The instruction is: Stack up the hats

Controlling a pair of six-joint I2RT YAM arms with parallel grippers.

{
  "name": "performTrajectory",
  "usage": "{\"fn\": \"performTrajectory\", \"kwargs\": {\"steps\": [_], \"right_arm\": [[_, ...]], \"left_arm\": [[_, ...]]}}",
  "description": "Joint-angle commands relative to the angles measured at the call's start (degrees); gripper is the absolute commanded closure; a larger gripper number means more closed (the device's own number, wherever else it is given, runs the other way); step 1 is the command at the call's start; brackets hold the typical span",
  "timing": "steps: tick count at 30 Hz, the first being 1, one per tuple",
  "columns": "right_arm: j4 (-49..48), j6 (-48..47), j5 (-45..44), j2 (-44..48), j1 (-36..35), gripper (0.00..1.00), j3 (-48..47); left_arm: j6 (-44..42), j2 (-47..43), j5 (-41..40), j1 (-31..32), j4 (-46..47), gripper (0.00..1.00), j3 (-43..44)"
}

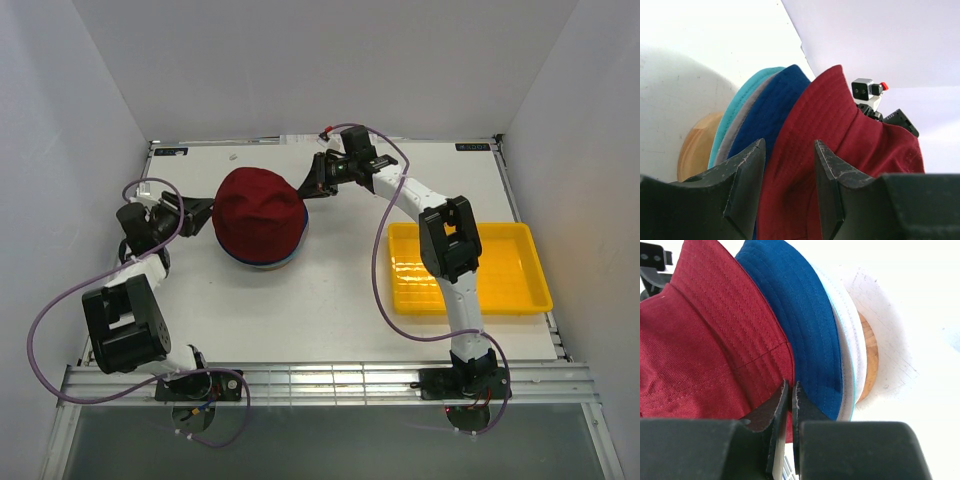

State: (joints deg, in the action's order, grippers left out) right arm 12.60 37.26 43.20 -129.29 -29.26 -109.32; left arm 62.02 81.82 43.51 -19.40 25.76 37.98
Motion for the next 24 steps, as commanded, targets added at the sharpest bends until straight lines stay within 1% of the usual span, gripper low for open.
{"fn": "performTrajectory", "kwargs": {"steps": [1, 11, 17, 21, 22, 24], "right_arm": [[1.3, -1.4, -1.9, -1.7, 1.0, 0.92, -2.1], [1.1, -1.3, -1.7, -1.8, 1.0, 0.92, -2.0], [0.9, -1.2, -1.7, -1.9, 1.0, 0.92, -1.9], [0.9, -1.1, -1.9, -1.9, 1.0, 0.92, -1.9], [0.9, -1.1, -1.9, -1.8, 1.0, 0.92, -1.8], [0.9, -1.1, -1.8, -1.8, 1.0, 0.92, -1.7]], "left_arm": [[1.0, 0.4, 2.2, -0.2, 3.1, 0.47, -0.5], [2.1, 0.9, 3.2, 0.1, 5.7, 0.47, -1.7], [4.5, 1.4, 3.9, 0.1, 9.2, 0.51, -3.1], [5.8, 2.0, 4.4, 0.1, 11.2, 0.61, -4.0], [6.0, 1.9, 4.3, 0.2, 11.7, 0.66, -4.0], [6.2, 2.0, 4.3, 0.2, 11.9, 0.71, -4.4]]}}
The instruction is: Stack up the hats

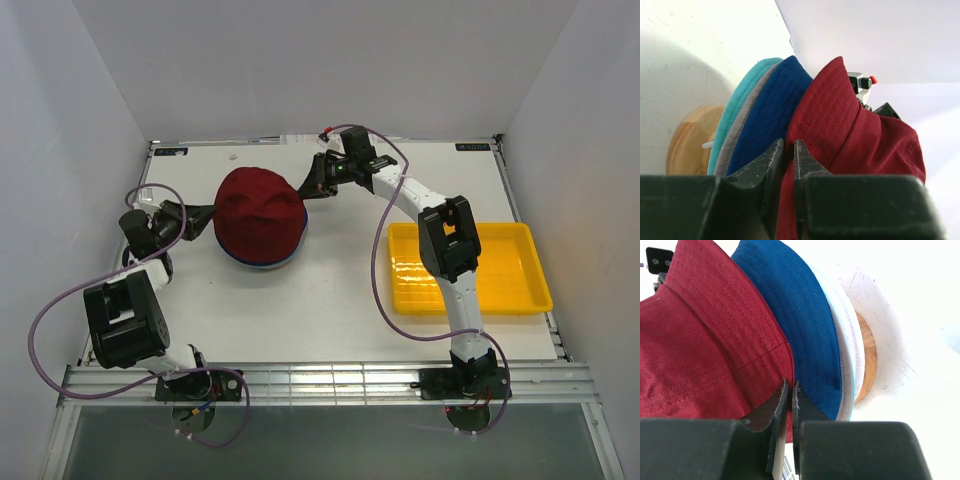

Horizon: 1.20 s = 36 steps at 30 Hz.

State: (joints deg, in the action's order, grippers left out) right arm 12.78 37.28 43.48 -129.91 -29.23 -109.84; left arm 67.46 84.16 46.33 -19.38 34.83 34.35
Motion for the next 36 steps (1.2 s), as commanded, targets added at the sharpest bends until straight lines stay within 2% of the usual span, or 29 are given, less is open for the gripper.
{"fn": "performTrajectory", "kwargs": {"steps": [1, 4, 5, 7, 18, 36], "right_arm": [[0.8, -1.2, -2.3, -1.2, 1.0, 0.92, -1.2], [0.7, -1.2, -2.4, -1.1, 1.0, 0.92, -0.9], [0.6, -1.2, -2.4, -1.1, 1.0, 0.92, -0.8], [0.6, -1.2, -2.6, -1.1, 1.0, 0.92, -0.6], [2.3, -1.9, -4.7, -1.8, 1.1, 0.92, -0.3], [3.7, -5.2, -9.9, -2.0, 1.9, 0.92, 4.6]], "left_arm": [[0.7, -0.1, 1.5, 0.2, 2.8, 0.78, -0.9], [0.7, 0.0, 1.3, 0.2, 2.7, 0.87, -1.0], [0.7, 0.1, 0.8, 0.1, 2.3, 0.95, -1.2], [-0.5, 0.4, -0.1, 0.2, -0.4, 1.0, -1.1], [-7.2, 1.7, -7.2, 0.2, -9.5, 1.0, -3.4], [-14.1, 3.0, -11.9, 0.0, -16.1, 1.0, -4.9]]}}
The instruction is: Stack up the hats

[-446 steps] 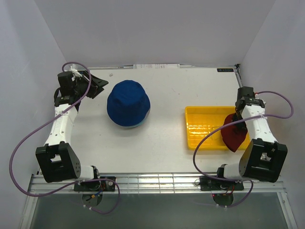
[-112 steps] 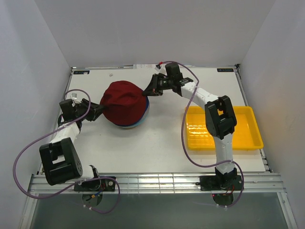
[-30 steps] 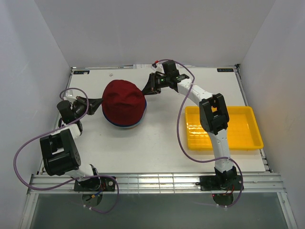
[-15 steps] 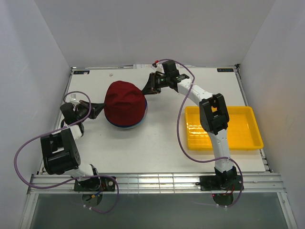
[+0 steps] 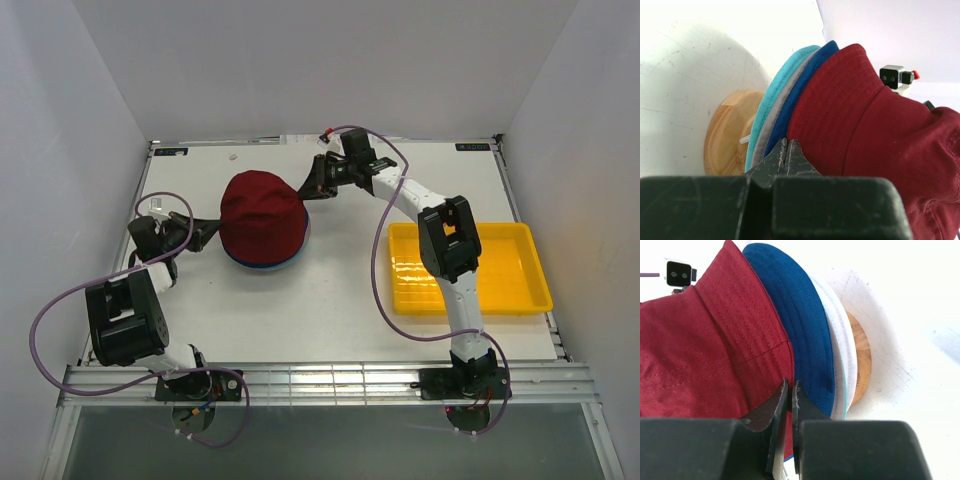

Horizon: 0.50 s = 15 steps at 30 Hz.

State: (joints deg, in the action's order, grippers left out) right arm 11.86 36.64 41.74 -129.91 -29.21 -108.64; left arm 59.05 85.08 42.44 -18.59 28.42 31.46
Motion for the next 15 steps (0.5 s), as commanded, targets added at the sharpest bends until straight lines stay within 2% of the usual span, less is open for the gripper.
{"fn": "performTrajectory", "kwargs": {"steps": [1, 15], "right_arm": [[4.6, -4.7, -8.4, -2.0, 1.9, 0.92, 3.8], [5.5, -5.4, -10.8, -2.6, 2.7, 0.92, 3.4]], "left_arm": [[-5.7, 2.2, -8.1, -0.7, -9.8, 1.0, -2.1], [-9.0, 1.4, -12.8, -0.7, -15.2, 1.0, -2.6]]}}
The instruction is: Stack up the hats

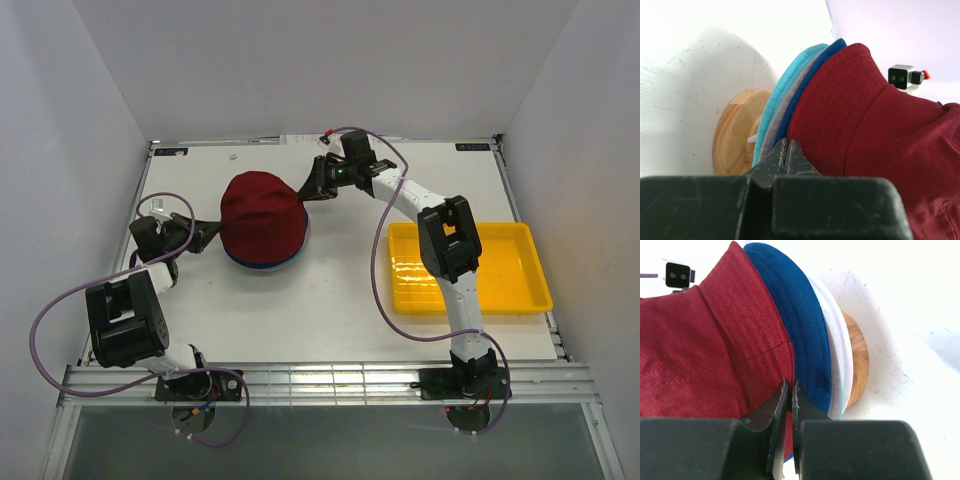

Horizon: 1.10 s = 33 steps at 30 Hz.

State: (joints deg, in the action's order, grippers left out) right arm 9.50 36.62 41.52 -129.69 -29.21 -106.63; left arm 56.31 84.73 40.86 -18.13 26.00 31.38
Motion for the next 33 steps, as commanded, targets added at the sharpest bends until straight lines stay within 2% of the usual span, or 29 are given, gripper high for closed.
{"fn": "performTrajectory", "kwargs": {"steps": [1, 8, 15, 18, 22, 28, 32, 33], "right_arm": [[7.9, -5.3, -10.6, -2.9, 2.7, 0.92, 1.1], [12.0, -5.2, -10.0, -6.4, 2.7, 0.89, -8.3], [12.0, -3.7, -9.0, -6.6, 2.7, 0.54, -12.5], [11.9, -3.5, -9.4, -5.1, 2.8, 0.47, -12.8], [11.8, -1.8, -9.3, -2.6, 3.9, 0.45, -12.9], [11.2, 1.3, -8.5, 5.5, 4.5, 0.46, -5.7], [4.8, 6.0, -7.8, 16.9, 4.0, 0.47, 8.7], [1.2, 7.2, -7.2, 18.6, 3.8, 0.47, 14.9]], "left_arm": [[-6.3, 1.4, -11.2, -1.1, -12.8, 1.0, -2.5], [-6.6, -3.6, -11.7, -1.1, -17.9, 1.0, -2.1], [-8.2, -6.6, -11.8, -1.0, -21.1, 1.0, -2.2], [-8.6, -7.6, -11.4, -1.0, -21.9, 1.0, -2.4], [-8.5, -9.8, -10.7, -0.9, -22.4, 1.0, -2.7], [-7.5, -13.1, -9.2, -0.4, -23.4, 1.0, -1.5], [-7.0, -14.4, -8.7, 0.1, -24.2, 1.0, -1.0], [-6.7, -14.9, -8.8, 0.5, -24.2, 1.0, -0.8]]}}
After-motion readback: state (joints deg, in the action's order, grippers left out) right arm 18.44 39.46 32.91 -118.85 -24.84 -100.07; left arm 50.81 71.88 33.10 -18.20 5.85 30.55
